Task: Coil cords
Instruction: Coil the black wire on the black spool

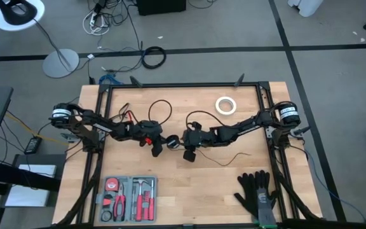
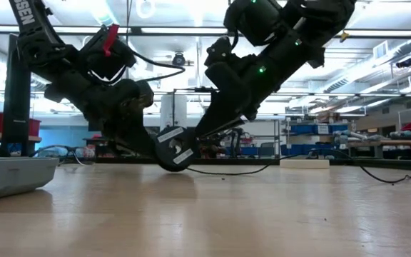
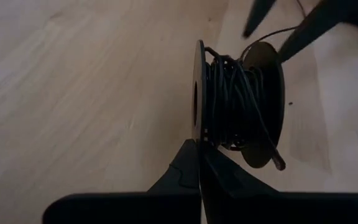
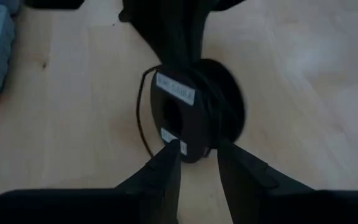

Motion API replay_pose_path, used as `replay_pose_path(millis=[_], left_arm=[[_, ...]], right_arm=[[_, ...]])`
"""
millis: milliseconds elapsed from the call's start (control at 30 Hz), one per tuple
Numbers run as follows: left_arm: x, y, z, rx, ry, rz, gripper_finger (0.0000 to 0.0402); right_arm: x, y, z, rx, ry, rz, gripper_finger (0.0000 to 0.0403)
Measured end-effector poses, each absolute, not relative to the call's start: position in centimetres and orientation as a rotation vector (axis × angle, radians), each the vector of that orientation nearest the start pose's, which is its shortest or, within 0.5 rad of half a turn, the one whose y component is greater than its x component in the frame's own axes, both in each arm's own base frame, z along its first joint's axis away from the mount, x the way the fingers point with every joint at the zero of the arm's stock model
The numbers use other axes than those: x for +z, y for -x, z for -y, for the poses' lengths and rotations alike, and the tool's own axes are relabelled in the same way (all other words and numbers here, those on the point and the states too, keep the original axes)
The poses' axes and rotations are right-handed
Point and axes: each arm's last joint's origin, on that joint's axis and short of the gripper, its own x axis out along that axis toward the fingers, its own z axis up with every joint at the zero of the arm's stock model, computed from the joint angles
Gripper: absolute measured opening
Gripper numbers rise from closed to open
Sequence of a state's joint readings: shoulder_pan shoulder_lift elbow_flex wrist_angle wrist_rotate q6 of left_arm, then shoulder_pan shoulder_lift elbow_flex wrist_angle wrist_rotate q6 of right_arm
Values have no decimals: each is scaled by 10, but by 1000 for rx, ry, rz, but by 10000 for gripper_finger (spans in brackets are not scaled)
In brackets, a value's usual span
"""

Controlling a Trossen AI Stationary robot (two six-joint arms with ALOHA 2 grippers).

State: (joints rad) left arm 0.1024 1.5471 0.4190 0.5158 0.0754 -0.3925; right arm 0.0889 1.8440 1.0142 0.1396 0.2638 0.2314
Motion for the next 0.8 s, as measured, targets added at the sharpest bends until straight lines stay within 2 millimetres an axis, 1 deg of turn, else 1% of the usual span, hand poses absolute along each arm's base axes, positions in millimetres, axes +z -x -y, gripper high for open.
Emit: replay_pose_path(millis=[133, 267, 333, 433, 467, 567, 800], left_arm=[[122, -256, -24, 126, 415, -577, 0], [125, -259, -24, 124, 411, -566, 0], [125, -260, -24, 122, 411, -565, 0], [126, -261, -25, 131, 406, -555, 0], [127, -261, -25, 133, 405, -551, 0], [127, -262, -25, 132, 405, -547, 1], [131, -264, -25, 124, 402, -500, 1]], right_arm=[[156, -375, -20, -251, -99, -654, 100], [157, -376, -20, -224, -85, -643, 88], [157, -375, -21, -220, -85, -649, 67], [157, -375, -21, -208, -89, -650, 16], [157, -375, -22, -207, -90, -651, 10], [157, -375, -22, -214, -117, -649, 11], [155, -373, -27, -222, -118, -670, 4]])
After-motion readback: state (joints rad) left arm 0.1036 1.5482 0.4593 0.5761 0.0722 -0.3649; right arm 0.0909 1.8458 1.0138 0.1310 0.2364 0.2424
